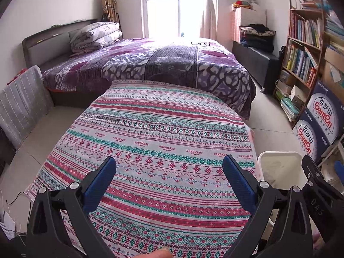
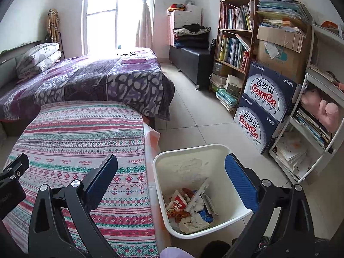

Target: Collect trash

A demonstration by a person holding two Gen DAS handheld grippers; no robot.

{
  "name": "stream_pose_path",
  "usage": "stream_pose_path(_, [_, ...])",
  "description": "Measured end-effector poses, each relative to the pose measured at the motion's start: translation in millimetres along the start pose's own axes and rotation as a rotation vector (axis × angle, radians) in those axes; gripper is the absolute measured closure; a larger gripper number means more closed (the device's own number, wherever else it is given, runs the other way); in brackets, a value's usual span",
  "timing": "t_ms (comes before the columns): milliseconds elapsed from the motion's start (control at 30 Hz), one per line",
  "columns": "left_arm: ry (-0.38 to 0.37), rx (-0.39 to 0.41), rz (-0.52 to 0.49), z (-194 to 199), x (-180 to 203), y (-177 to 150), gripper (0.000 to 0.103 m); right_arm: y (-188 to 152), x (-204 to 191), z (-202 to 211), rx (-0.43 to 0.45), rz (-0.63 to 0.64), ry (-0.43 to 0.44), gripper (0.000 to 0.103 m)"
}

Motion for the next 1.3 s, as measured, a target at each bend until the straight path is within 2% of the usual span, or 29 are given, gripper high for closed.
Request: stream_pose_path(1300, [-0.013, -0.007, -0.024, -3.9, 7.3, -4.1, 0.007, -9.2, 2.9, -3.1, -0.030, -0.015, 0.004, 0.007])
Point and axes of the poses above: each gripper's, at about its wrist camera, not at the fingertips, and z roughly against the way its jaws point, x to its right, y to its top, the point moved 10 cm from there along -z, roughly the way its jaws point, and after that the axes turned 15 degrees about x, right-handed, at the moved point
